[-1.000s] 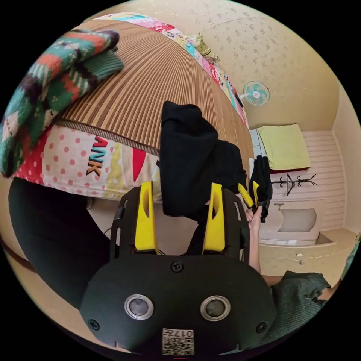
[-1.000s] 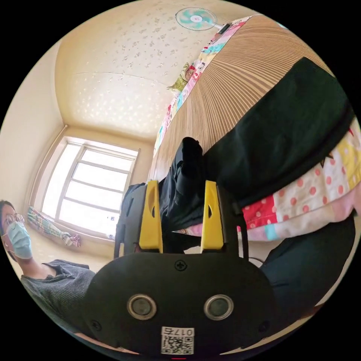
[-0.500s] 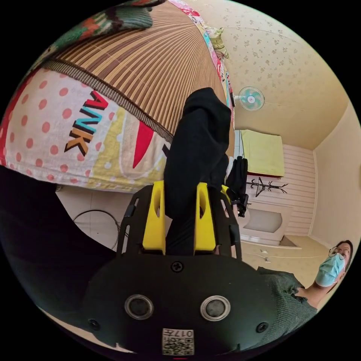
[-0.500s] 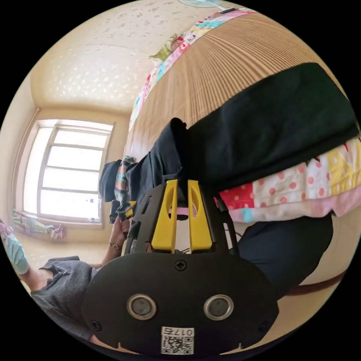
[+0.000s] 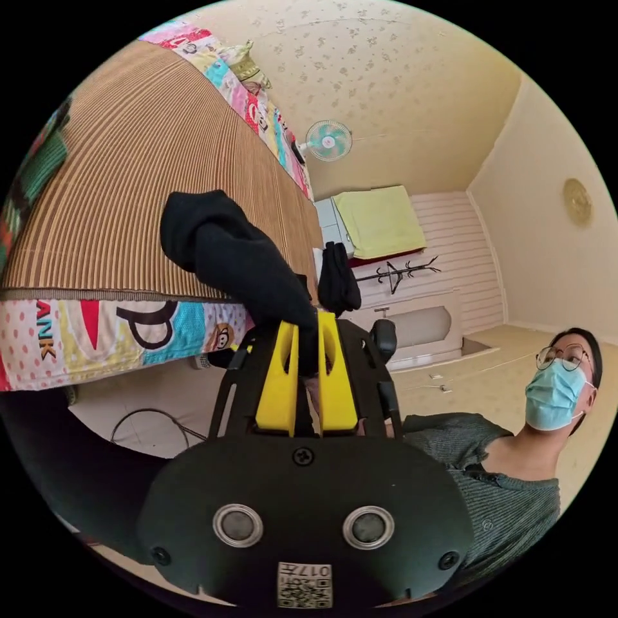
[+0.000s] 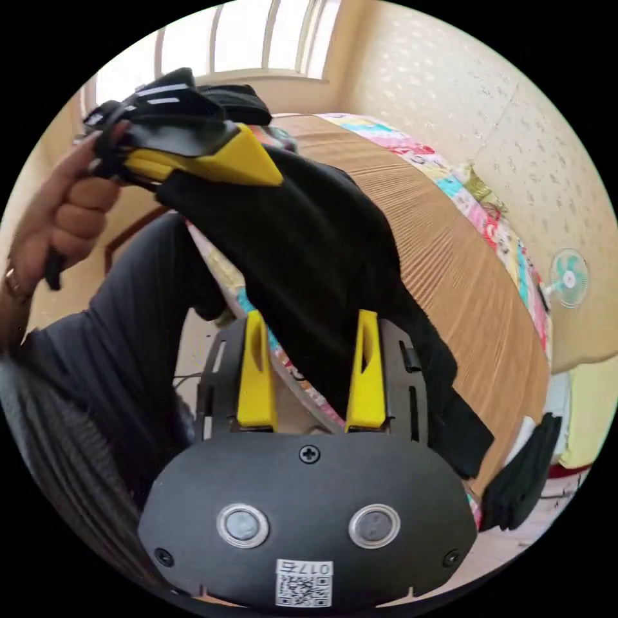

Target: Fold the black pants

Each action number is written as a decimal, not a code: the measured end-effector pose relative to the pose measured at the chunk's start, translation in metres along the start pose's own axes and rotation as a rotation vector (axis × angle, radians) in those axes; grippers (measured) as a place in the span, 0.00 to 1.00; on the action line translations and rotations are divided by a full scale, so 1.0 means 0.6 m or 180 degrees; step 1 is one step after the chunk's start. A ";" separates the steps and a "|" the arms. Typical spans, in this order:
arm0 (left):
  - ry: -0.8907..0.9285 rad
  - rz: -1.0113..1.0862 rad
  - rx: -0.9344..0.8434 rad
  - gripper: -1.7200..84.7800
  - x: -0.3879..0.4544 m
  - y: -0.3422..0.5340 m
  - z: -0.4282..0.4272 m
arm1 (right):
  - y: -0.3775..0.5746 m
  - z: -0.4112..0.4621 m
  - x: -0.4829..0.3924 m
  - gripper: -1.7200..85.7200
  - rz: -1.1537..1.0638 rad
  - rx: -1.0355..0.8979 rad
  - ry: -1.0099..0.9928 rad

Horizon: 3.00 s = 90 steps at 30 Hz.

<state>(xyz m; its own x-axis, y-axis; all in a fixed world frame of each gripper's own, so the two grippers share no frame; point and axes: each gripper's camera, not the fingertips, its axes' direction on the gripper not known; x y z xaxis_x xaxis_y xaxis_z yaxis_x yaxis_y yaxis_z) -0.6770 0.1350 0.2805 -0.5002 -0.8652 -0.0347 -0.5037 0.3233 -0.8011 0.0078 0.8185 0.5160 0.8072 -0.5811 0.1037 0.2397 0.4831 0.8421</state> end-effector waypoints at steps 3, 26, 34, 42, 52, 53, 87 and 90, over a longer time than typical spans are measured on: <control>-0.0344 0.0369 0.0477 0.10 0.052 0.030 -0.044 | -0.038 -0.016 -0.013 0.11 0.0135 0.0218 0.0541; -0.0264 -0.0129 -0.0654 0.27 -0.122 -0.053 0.187 | 0.528 -0.017 0.683 0.13 0.4402 0.1633 -0.2367; 0.0043 -0.0684 -0.0879 0.22 -0.200 -0.104 0.292 | 0.600 -0.065 0.716 0.20 0.4104 0.1859 -0.2991; 0.0587 -0.0585 -0.1202 0.10 -0.133 -0.035 0.276 | 0.592 -0.024 0.711 0.33 0.3871 0.1850 -0.3769; 0.0181 0.0162 -0.1072 0.10 -0.022 0.078 0.152 | 0.513 -0.075 0.701 0.11 0.2579 0.2063 -0.3881; 0.0229 0.0196 -0.0908 0.10 -0.016 0.085 0.118 | 0.474 -0.092 0.701 0.11 0.2293 0.2025 -0.3869; -0.2981 0.1125 0.0062 0.31 0.052 0.002 0.081 | 0.264 -0.001 0.599 0.40 0.2363 0.0157 -0.0123; -0.3061 0.0642 0.0057 0.38 0.031 -0.121 0.151 | 0.286 0.038 0.651 0.42 0.2978 -0.0052 -0.0121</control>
<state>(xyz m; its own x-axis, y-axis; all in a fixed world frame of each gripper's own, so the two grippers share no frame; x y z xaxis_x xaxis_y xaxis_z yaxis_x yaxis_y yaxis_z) -0.5858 0.0605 0.2838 0.2151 -0.7401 -0.6371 -0.4570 0.5003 -0.7355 0.3520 0.6594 0.7131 0.6577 0.0278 0.7528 -0.4906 0.7741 0.4000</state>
